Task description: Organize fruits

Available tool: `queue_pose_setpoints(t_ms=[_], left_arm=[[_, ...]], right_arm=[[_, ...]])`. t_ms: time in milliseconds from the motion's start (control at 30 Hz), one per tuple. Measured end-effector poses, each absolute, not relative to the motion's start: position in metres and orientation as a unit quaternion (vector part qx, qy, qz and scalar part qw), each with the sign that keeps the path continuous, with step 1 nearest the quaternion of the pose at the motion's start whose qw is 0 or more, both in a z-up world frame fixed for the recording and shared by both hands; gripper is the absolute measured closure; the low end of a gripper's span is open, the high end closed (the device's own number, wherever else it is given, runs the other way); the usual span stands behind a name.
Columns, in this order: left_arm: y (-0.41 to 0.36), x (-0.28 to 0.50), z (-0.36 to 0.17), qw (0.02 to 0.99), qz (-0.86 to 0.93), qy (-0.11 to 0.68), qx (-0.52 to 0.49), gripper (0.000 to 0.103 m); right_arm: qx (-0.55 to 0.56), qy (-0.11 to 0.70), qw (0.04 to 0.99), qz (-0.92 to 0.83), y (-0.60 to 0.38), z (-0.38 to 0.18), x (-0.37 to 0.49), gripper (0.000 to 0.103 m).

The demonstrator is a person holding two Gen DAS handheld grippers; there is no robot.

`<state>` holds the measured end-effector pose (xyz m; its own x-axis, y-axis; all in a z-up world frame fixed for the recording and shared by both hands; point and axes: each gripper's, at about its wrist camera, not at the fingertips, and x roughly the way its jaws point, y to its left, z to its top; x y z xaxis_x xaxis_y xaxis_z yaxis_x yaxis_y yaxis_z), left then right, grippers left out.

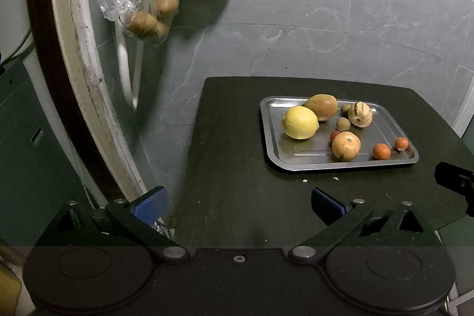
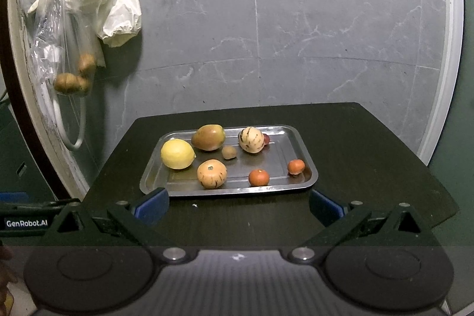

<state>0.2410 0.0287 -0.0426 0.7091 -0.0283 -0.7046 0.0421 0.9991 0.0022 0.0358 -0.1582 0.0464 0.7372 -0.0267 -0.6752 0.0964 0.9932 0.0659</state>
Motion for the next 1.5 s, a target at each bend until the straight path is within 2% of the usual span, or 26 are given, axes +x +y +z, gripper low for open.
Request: queue_pose_setpoints(t_ms=[1500], left_arm=[[0.0255, 0.2482, -0.0426, 0.923, -0.031, 0.382, 0.018, 0.001]], right_arm=[[0.052, 0.365, 0.929, -0.035, -0.1647, 0.0426, 0.0382, 0.0]])
